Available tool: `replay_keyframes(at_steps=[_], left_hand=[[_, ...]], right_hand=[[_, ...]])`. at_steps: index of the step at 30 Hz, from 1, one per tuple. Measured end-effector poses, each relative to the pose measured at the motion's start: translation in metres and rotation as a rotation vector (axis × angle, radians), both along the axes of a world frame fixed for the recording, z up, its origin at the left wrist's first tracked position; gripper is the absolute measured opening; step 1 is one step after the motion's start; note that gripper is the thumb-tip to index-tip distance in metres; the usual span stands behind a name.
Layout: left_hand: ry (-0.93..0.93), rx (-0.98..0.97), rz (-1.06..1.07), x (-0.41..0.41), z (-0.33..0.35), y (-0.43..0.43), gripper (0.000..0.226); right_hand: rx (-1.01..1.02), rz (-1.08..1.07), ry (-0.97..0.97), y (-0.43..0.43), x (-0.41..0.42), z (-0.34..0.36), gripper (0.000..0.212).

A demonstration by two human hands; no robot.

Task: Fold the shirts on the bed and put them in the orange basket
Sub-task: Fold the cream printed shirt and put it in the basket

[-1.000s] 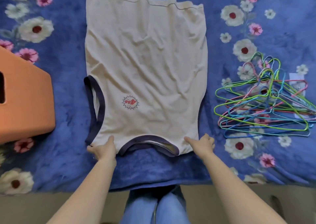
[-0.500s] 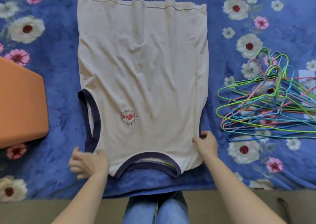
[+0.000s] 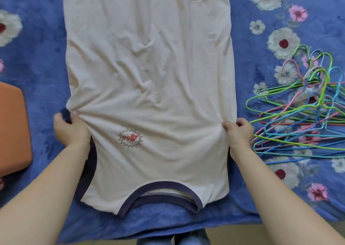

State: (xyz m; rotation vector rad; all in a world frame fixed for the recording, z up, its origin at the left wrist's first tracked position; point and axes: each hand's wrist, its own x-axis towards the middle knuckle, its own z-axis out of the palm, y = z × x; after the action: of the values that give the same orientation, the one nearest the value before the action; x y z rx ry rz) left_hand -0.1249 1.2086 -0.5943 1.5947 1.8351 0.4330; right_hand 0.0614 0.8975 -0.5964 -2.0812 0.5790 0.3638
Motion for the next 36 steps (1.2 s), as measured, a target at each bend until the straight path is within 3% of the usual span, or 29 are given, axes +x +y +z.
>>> replay_keyframes(at_steps=[2,5,7,9,13,15,22,25,27,29,32,34,36], left_hand=[[0.068,-0.042,0.062,-0.008,0.003,0.000,0.026],[0.117,-0.083,0.066,0.001,0.009,0.003,0.013],[0.201,-0.029,0.052,0.024,0.020,0.011,0.035],[0.291,0.030,-0.031,0.045,0.027,0.020,0.056],[0.376,0.116,-0.442,0.100,0.018,0.042,0.052],[0.340,0.134,-0.506,0.130,0.012,0.056,0.049],[0.032,0.113,-0.417,0.231,-0.016,0.142,0.057],[-0.135,0.112,-0.233,0.250,-0.028,0.180,0.066],[-0.273,0.053,-0.075,0.257,-0.037,0.202,0.070],[-0.348,-0.026,0.015,0.267,-0.046,0.219,0.057],[-0.368,-0.014,0.045,0.279,-0.049,0.233,0.007],[-0.437,-0.028,0.048,0.277,-0.048,0.247,0.021],[-0.492,-0.033,-0.019,0.265,-0.047,0.266,0.018]], right_hand=[[-0.229,0.123,-0.046,-0.005,-0.006,0.005,0.011],[-0.479,0.347,-0.061,-0.001,-0.008,0.012,0.029],[-0.571,0.481,-0.158,0.015,0.007,0.023,0.037],[-0.553,0.591,-0.205,0.034,0.029,0.031,0.038],[-0.476,0.733,-0.180,0.079,0.089,0.027,0.033],[-0.467,0.759,-0.168,0.098,0.120,0.024,0.033],[-0.287,0.566,-0.209,0.177,0.240,-0.011,0.054],[-0.125,0.356,-0.172,0.201,0.275,-0.022,0.063],[-0.034,0.255,-0.146,0.208,0.289,-0.025,0.053],[-0.003,0.165,-0.151,0.211,0.304,-0.031,0.029],[0.089,0.084,-0.193,0.211,0.312,-0.032,0.008],[0.159,0.001,-0.250,0.211,0.317,-0.025,0.019],[0.227,-0.118,-0.295,0.209,0.326,-0.017,0.025]])
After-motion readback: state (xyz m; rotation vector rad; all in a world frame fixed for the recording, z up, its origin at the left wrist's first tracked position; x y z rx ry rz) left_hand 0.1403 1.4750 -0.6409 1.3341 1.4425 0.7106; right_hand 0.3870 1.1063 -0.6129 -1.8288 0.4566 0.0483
